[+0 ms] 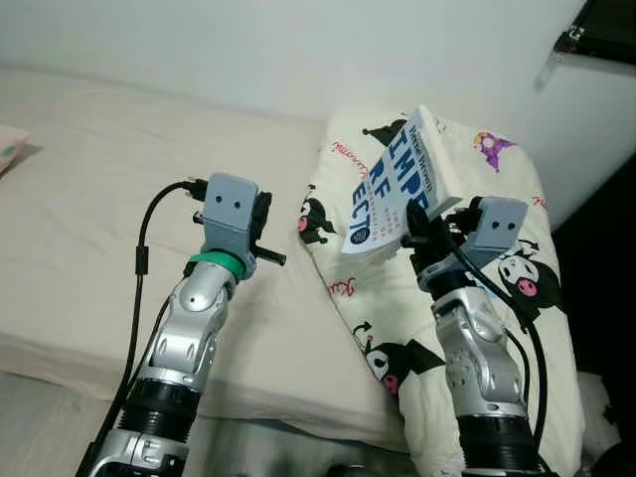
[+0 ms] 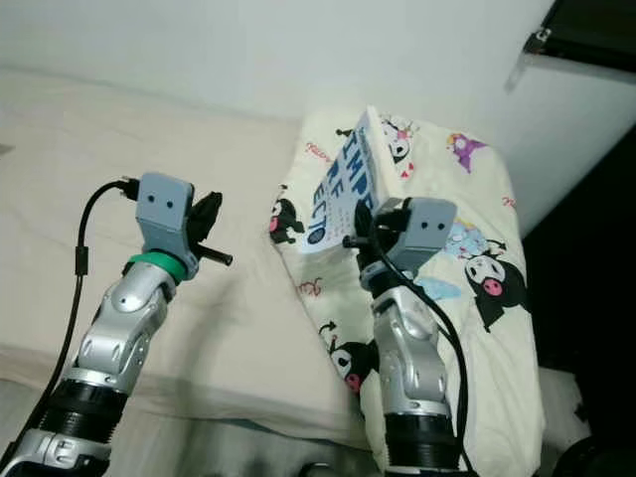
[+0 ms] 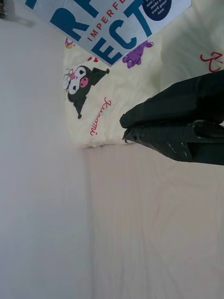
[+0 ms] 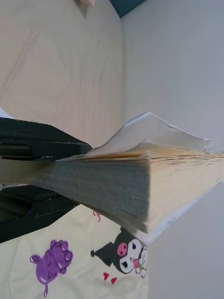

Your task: Clean up the room

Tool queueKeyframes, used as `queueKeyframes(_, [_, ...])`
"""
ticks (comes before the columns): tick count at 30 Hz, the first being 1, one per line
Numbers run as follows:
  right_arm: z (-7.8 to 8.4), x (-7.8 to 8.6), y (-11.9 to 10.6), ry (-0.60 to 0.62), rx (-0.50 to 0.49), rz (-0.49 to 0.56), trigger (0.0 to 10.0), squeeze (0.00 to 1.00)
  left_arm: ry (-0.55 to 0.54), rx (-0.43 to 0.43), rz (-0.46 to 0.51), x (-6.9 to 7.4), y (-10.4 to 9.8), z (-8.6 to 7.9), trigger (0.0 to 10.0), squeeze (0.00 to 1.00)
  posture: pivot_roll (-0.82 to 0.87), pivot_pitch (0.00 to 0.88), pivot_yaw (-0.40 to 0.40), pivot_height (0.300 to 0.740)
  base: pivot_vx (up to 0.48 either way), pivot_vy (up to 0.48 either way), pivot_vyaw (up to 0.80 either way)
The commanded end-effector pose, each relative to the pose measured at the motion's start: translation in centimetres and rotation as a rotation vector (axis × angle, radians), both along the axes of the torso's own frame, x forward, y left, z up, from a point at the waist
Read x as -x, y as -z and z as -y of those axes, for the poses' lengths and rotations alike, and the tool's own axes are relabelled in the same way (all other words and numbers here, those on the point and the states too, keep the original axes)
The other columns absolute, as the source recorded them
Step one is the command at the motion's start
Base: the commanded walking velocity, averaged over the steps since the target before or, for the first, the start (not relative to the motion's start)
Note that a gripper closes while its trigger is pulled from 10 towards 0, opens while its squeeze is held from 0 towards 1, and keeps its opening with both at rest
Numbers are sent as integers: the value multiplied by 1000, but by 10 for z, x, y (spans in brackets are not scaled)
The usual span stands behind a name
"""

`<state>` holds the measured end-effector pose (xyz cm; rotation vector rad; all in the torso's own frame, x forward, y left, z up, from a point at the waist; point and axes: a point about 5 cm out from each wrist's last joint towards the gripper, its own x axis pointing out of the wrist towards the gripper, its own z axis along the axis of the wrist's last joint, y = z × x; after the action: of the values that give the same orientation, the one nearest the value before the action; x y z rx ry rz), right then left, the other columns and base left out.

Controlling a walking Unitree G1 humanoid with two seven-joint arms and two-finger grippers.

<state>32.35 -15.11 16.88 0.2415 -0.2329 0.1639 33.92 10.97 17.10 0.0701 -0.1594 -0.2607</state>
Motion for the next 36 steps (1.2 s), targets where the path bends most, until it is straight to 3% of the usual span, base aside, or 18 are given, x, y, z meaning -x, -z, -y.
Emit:
queueKeyframes(1, [-1, 0, -3, 4, -6, 28, 10000, 0, 8, -5, -18, 1, 5, 2, 10000, 0, -21, 47, 21, 740, 0, 0, 0])
queueKeyframes(36, [-5, -3, -5, 2, 14, 37, 10000, 0, 2, -13, -31, 4, 12, 0, 10000, 0, -18, 72, 15, 740, 0, 0, 0])
